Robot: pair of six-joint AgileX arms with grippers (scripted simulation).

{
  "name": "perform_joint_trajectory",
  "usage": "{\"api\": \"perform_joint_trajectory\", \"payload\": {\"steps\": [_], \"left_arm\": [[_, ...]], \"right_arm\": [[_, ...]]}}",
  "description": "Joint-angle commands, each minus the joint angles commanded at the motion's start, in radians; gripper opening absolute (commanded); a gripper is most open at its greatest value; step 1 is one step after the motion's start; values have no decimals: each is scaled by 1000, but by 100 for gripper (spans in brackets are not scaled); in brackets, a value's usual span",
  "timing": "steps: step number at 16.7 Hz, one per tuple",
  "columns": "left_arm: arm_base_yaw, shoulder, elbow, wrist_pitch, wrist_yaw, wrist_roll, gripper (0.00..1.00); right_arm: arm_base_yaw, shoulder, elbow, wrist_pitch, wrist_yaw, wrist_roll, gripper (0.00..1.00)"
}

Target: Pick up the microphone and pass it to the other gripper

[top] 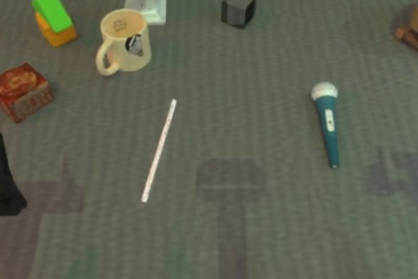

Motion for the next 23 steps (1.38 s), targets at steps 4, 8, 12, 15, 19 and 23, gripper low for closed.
{"api": "perform_joint_trajectory", "payload": {"steps": [4,8,12,15,19,23], "left_arm": [[0,0,0,0,0,0,100],[0,0,0,0,0,0,100],[0,0,0,0,0,0,100],[0,0,0,0,0,0,100],[0,0,0,0,0,0,100],[0,0,0,0,0,0,100]], "right_arm": [[76,406,281,-198,11,84,100],[157,840,568,-405,20,170,100],[230,1200,828,-587,27,248,100],[274,1396,987,-689,31,294,100],[308,1556,1120,-766,34,331,100],[313,1579,1139,-777,35,336,100]]}}
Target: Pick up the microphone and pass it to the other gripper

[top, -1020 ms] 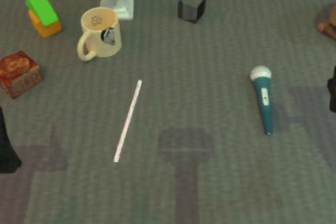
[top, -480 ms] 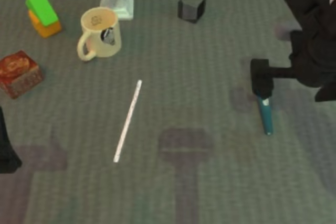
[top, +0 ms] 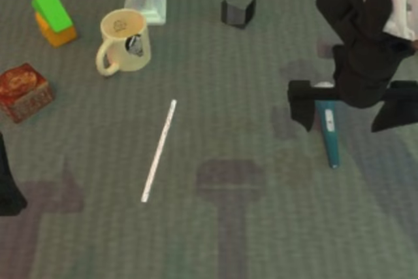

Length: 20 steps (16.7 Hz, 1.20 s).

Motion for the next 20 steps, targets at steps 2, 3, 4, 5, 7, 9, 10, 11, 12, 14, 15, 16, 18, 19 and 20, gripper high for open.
{"api": "perform_joint_trajectory", "payload": {"steps": [2,3,4,5,7,9,10,11,12,14,15,16,18,19,20], "left_arm": [[0,0,0,0,0,0,100],[0,0,0,0,0,0,100],[0,0,0,0,0,0,100],[0,0,0,0,0,0,100],[0,0,0,0,0,0,100],[0,0,0,0,0,0,100],[0,0,0,0,0,0,100],[0,0,0,0,0,0,100],[0,0,0,0,0,0,100],[0,0,0,0,0,0,100],[0,0,0,0,0,0,100],[0,0,0,0,0,0,100],[0,0,0,0,0,0,100],[0,0,0,0,0,0,100],[0,0,0,0,0,0,100]], "right_arm": [[-5,-3,-3,2,-1,-1,100],[-5,-1,-5,5,-1,-1,100],[-5,7,-11,19,0,-2,100],[-4,21,-22,41,0,-3,100],[-5,59,-52,111,0,-5,100],[-7,106,-89,198,0,-5,100],[-8,129,-107,241,0,-6,100],[-8,151,-124,280,1,-6,100],[-9,168,-138,309,1,-7,100],[-9,185,-150,335,1,-7,100],[-9,185,-150,335,1,-7,100],[-9,185,-150,335,1,-7,100],[-9,185,-150,335,1,-7,92],[-9,185,-150,335,1,-7,85],[-9,185,-150,335,1,-7,77]]}}
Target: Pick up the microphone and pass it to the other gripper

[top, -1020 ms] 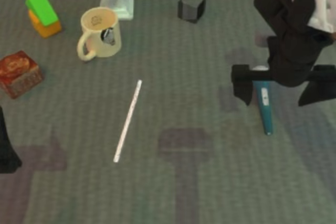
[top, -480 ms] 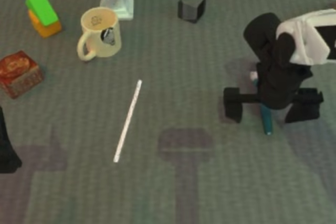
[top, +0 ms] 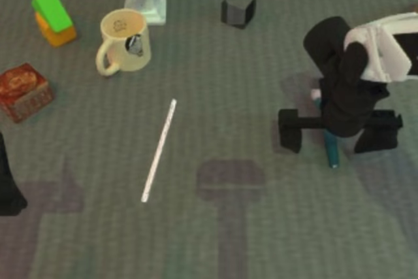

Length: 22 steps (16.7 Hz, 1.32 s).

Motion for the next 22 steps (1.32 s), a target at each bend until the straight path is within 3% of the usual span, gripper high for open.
{"api": "perform_joint_trajectory", "payload": {"steps": [10,18,19,22], "left_arm": [[0,0,0,0,0,0,100],[0,0,0,0,0,0,100],[0,0,0,0,0,0,100],[0,0,0,0,0,0,100]], "right_arm": [[0,0,0,0,0,0,2],[0,0,0,0,0,0,0],[2,-59,22,-25,21,-13,0],[4,-64,15,8,10,-24,0]]}}
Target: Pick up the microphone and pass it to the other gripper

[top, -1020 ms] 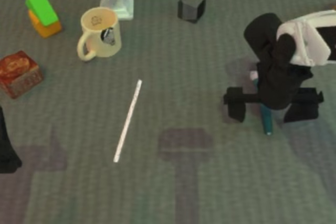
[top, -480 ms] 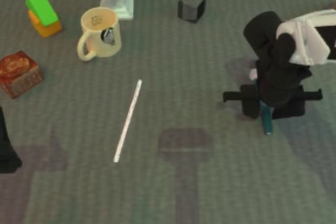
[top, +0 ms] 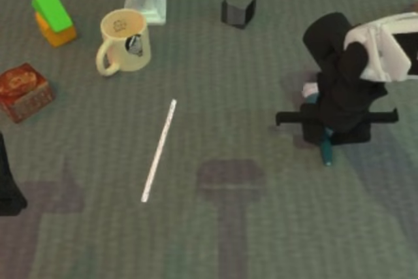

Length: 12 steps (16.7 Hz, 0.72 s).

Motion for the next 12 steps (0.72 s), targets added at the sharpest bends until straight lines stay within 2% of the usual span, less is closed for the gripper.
{"api": "perform_joint_trajectory", "payload": {"steps": [2,5,12], "left_arm": [[0,0,0,0,0,0,100],[0,0,0,0,0,0,100],[0,0,0,0,0,0,100]], "right_arm": [[2,-14,-17,73,-23,-20,0],[2,-49,-61,248,-76,-66,0],[-1,-176,-233,854,-250,-215,0]]}}
